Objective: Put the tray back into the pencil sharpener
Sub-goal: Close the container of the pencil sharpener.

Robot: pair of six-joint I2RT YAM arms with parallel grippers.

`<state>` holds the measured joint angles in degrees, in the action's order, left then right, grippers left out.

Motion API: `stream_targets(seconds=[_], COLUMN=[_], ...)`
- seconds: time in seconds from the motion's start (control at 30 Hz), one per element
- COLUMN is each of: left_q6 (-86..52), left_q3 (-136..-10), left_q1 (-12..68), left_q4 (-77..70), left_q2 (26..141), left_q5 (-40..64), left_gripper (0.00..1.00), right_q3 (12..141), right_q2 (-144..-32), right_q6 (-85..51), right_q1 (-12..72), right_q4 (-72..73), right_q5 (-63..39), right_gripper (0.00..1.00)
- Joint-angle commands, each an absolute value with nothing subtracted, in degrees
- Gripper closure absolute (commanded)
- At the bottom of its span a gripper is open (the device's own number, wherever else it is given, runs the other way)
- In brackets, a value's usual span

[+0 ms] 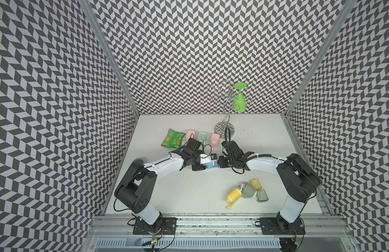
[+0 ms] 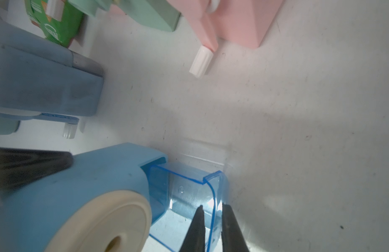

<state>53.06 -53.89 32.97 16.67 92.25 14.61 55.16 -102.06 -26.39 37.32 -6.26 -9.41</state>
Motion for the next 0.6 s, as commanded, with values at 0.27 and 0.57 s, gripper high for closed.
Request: stream_targets(seconds=[0.27, 0.57], left_q6=[53.66, 53.44], left_q3=[-53.04, -53.78], left_q1=[33.29, 33.73], left_q4=[16.27, 16.89], left_q2=[92.48, 92.99], left_q5=[14.83, 14.89], left_gripper=[0.49, 0.50], right_q3=[52.69, 55.27], right_q2=[-100.18, -102.03], right_q6=[-25.88, -29.61], right_q1=[37.58, 38.12], right_q4=[-0.22, -1.16], right_q5=[-12.21, -14.47], right_gripper=[0.90, 0.90])
